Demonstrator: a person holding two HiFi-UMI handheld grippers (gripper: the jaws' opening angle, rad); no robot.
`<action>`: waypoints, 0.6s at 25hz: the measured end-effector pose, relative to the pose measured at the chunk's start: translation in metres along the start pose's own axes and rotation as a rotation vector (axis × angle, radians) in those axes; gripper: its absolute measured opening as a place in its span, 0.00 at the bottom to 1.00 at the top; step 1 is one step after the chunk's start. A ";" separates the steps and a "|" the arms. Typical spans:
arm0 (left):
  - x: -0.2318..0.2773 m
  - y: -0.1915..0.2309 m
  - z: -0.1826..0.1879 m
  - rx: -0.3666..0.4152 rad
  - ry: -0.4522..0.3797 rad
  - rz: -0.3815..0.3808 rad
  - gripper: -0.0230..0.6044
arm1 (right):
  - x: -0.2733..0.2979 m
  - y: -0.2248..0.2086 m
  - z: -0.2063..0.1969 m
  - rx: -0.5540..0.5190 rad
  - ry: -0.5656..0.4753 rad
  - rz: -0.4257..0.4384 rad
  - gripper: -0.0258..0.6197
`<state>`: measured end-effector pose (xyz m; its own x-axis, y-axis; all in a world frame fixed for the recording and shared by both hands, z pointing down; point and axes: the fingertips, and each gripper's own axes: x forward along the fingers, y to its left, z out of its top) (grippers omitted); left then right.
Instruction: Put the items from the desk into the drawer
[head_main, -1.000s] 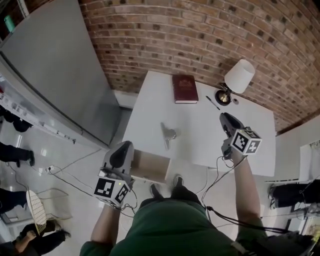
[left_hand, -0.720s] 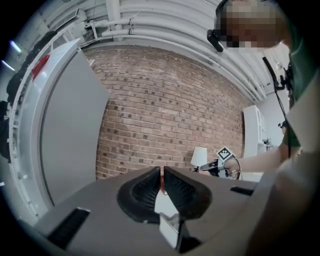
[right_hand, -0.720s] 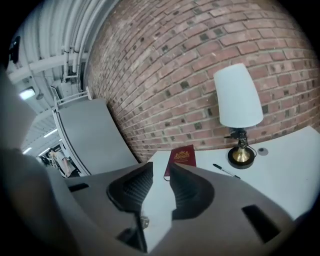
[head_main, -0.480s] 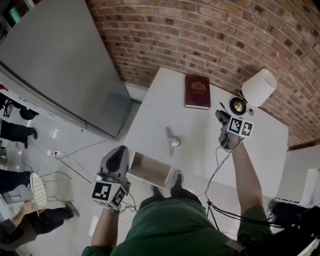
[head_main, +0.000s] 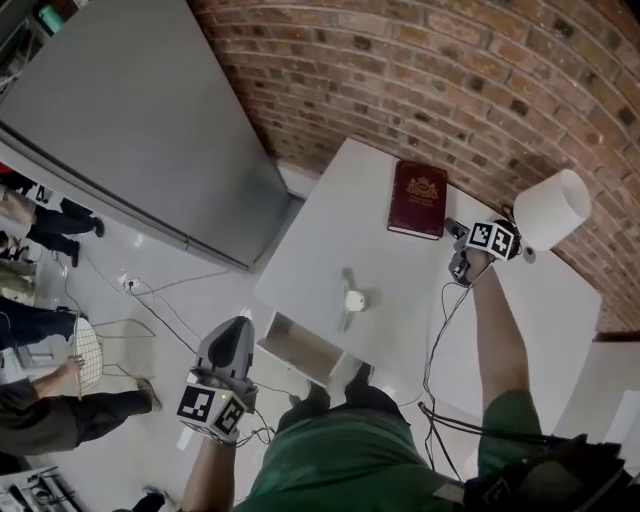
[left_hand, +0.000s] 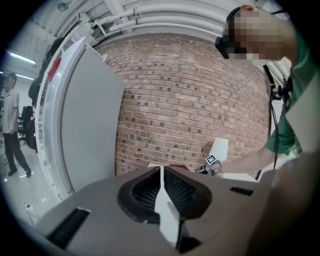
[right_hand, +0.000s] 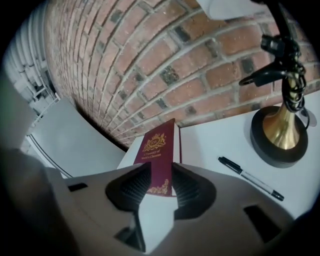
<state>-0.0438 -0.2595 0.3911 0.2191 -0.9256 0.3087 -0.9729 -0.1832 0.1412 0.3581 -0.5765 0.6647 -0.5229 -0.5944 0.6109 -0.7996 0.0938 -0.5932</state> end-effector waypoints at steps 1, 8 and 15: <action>-0.001 0.000 -0.001 -0.002 0.009 0.021 0.06 | 0.009 -0.006 0.002 0.012 0.006 0.006 0.25; -0.021 0.001 -0.026 -0.041 0.060 0.116 0.06 | 0.050 -0.027 0.002 0.073 0.054 0.053 0.32; -0.026 -0.006 -0.037 -0.035 0.082 0.129 0.06 | 0.067 -0.024 0.013 0.070 0.045 0.101 0.26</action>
<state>-0.0406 -0.2225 0.4167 0.0994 -0.9104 0.4016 -0.9905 -0.0519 0.1275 0.3459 -0.6283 0.7129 -0.6138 -0.5485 0.5678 -0.7203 0.0946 -0.6872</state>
